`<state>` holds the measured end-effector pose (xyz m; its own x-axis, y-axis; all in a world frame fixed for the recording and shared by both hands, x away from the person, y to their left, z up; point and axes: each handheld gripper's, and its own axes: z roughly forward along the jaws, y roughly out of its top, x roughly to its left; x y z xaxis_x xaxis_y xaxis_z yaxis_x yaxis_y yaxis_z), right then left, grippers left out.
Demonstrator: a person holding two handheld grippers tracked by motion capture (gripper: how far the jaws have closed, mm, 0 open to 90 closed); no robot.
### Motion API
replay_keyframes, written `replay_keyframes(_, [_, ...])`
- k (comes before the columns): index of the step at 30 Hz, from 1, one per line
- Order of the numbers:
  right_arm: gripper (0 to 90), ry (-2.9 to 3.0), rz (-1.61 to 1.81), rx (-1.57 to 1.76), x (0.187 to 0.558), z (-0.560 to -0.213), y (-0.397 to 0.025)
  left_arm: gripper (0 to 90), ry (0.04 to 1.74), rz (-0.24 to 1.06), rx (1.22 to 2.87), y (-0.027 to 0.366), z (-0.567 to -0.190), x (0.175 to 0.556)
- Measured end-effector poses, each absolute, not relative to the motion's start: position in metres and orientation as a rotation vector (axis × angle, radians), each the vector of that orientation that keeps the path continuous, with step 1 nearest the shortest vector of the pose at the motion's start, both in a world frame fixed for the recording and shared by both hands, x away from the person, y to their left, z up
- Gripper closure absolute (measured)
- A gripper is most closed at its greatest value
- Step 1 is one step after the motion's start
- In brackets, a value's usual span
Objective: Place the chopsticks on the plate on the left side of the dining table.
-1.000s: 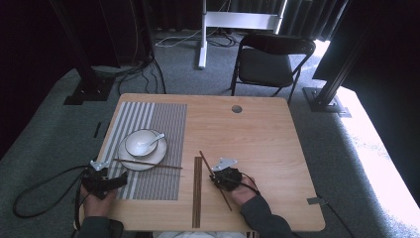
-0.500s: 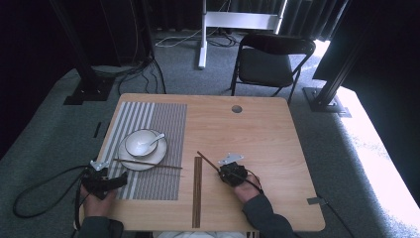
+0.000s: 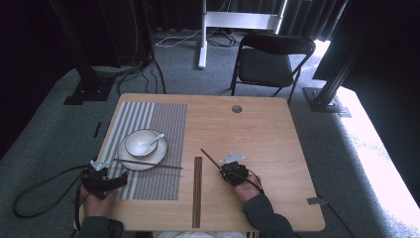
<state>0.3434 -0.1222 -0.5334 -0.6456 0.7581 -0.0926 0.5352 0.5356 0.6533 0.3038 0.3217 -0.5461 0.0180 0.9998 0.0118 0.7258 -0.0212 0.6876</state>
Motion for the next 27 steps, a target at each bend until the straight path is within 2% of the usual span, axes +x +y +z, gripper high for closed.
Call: replay_keyframes(27, [84.3,2.37,0.899,0.982,0.3387,-0.5246,-0.1157,0.3,1.759,0.713,1.799,0.3218,-0.5461,0.3038])
